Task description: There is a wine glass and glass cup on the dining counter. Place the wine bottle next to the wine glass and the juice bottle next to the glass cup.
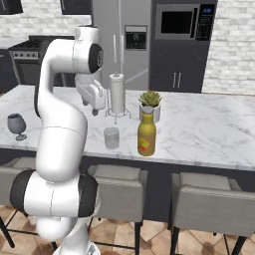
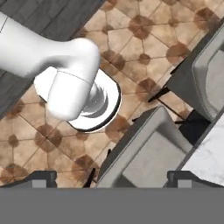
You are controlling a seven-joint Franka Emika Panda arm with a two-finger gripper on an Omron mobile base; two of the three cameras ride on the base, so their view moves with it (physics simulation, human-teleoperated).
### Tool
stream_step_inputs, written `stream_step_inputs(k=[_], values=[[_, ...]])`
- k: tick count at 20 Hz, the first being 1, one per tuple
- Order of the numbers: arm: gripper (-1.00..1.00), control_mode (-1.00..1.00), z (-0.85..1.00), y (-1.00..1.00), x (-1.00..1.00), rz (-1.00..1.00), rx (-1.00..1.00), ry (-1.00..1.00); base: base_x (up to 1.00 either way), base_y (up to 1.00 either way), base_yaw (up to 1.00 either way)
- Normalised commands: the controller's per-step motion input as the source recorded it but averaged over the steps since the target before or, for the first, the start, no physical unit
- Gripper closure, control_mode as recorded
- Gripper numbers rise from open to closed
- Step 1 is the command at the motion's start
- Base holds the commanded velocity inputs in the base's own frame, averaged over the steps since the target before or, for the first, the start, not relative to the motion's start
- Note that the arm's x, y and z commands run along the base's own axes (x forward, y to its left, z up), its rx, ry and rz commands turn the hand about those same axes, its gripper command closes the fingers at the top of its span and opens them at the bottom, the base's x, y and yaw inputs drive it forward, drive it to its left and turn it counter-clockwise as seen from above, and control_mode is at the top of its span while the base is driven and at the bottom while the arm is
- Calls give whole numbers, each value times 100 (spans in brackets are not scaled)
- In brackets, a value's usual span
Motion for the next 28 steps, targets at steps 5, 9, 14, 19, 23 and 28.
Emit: stream_step_inputs(k=[5, 9, 14, 19, 23, 28], values=[[-100, 100, 0, 48, -27, 17, -14, 1, -34, 32, 9], [-100, 100, 0, 0, 0, 0, 0, 0, -100, 98, 31], [-100, 100, 0, 0, 0, 0, 0, 0, -84, 100, 34], [-100, 100, 0, 0, 0, 0, 0, 0, -13, 100, 41], [-100, 100, 0, 0, 0, 0, 0, 0, 0, 100, 44], [-100, 100, 0, 0, 0, 0, 0, 0, 8, 100, 48]])
